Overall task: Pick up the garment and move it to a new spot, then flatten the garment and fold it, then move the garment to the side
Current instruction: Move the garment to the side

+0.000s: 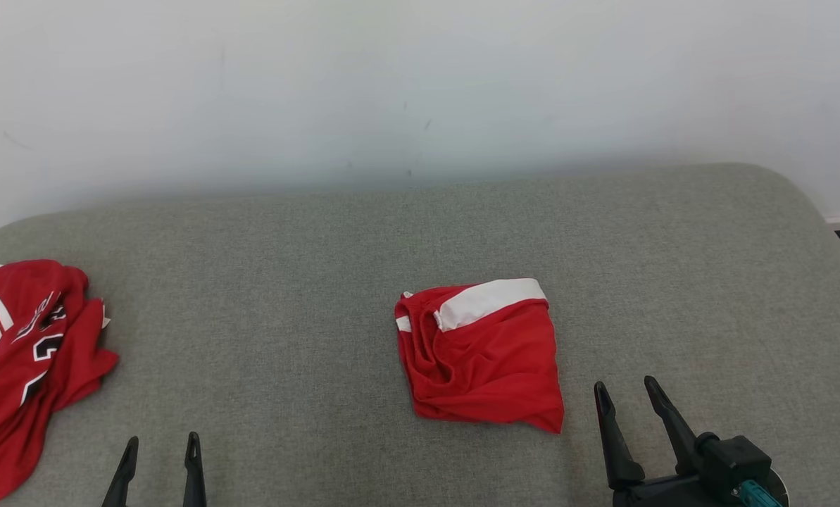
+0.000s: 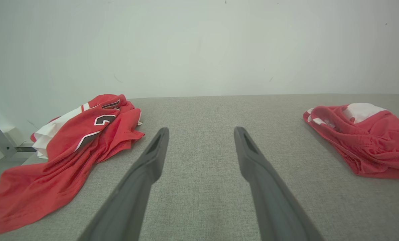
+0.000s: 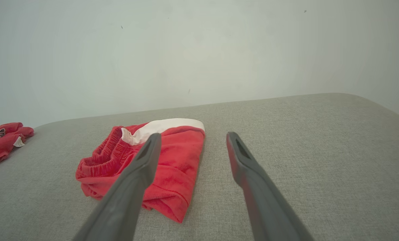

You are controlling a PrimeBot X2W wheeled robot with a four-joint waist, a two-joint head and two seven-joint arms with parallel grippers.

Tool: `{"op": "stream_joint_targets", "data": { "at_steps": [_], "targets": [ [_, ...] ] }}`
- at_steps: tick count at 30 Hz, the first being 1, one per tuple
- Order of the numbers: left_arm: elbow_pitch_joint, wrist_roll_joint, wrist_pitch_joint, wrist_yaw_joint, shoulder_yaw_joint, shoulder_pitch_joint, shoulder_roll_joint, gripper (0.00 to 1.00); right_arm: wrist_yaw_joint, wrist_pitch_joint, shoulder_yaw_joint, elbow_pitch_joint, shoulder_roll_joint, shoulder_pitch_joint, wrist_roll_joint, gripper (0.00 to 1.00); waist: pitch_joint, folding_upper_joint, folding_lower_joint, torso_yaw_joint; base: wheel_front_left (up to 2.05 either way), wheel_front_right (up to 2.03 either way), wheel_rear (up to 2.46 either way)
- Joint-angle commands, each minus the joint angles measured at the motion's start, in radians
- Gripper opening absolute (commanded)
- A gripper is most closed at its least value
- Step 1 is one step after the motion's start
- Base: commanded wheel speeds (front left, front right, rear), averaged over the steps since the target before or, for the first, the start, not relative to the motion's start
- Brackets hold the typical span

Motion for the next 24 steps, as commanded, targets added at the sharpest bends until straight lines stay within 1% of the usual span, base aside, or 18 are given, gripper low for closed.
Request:
{"op": "stream_joint_targets", "data": {
  "at_steps": [1,8,14,17,24],
  "targets": [
    [0.0,-0.008,-0.003,-0.004,0.003,-0.004,0.003,1.0,-0.002,0.0,0.0,0.002,0.005,0.006,-0.003,1.0,0.0,0.0,0.0,0.001,0.0,0.0,0.0],
    [0.004,-0.013,-0.003,-0.005,0.002,-0.001,0.001,1.0,-0.002,0.0,0.003,0.026,0.009,-0.017,0.006,1.0,-0.004,0.0,0.0,0.007,0.0,0.0,0.0],
    [0.014,-0.016,-0.003,-0.006,-0.015,-0.02,-0.002,1.0,-0.002,0.0,0.026,0.083,-0.025,-0.092,0.011,1.0,-0.005,0.0,0.0,0.038,0.0,0.0,0.0],
    [0.017,-0.017,-0.003,-0.006,-0.022,-0.026,-0.003,1.0,-0.002,0.007,0.037,0.154,-0.047,-0.16,0.004,1.0,-0.003,0.0,0.0,0.052,0.0,0.0,0.0],
    [0.025,-0.018,-0.003,-0.004,-0.052,-0.035,-0.005,1.0,-0.002,0.06,0.051,0.362,-0.076,-0.343,0.055,1.0,0.01,0.0,0.0,0.09,0.0,0.0,0.0]
  ]
}}
